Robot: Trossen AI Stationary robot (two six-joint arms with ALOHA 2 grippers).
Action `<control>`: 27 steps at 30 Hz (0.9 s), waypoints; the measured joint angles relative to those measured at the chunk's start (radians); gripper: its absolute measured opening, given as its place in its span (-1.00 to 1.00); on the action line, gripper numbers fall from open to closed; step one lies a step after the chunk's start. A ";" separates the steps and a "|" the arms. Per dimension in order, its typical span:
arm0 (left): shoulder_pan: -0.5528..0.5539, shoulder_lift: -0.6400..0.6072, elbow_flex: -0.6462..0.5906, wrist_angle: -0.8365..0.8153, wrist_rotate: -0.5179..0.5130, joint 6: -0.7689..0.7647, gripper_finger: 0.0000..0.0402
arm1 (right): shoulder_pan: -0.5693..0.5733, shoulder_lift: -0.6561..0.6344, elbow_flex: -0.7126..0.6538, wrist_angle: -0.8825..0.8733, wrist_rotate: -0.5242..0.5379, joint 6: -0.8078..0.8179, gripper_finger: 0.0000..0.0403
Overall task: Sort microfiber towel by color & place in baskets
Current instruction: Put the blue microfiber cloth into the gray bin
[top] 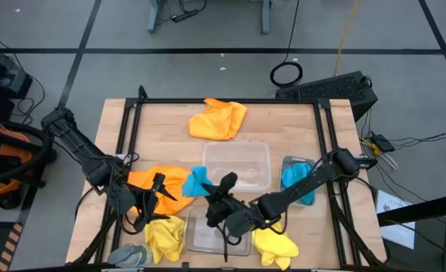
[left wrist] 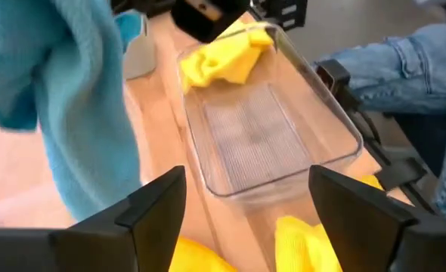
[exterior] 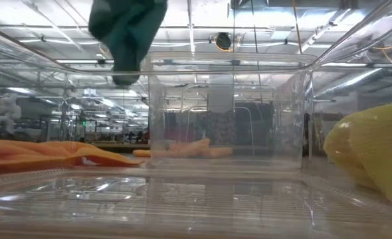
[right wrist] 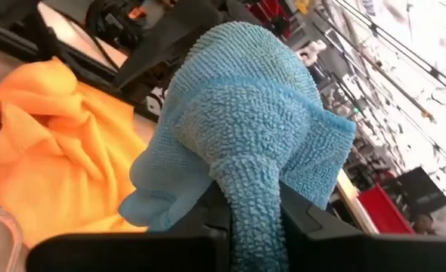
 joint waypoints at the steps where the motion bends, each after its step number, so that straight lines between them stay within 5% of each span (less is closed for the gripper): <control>1: -0.004 0.000 0.000 0.011 -0.003 0.005 0.42 | 0.006 -0.007 0.000 -0.008 0.009 0.016 -0.81; 7: -0.059 0.001 0.000 0.287 -0.006 0.242 0.42 | 0.027 -0.047 0.000 -0.054 0.030 0.184 -0.85; 13: -0.075 0.032 0.001 0.626 -0.016 0.505 0.42 | 0.008 -0.064 0.000 -0.151 -0.084 0.340 -0.85; 18: -0.043 0.122 0.001 0.704 -0.147 0.630 0.43 | -0.014 -0.064 0.000 -0.239 -0.180 0.439 -0.85; 27: 0.034 0.261 0.001 0.711 -0.364 0.637 0.43 | -0.019 -0.064 0.000 -0.281 -0.228 0.452 -0.85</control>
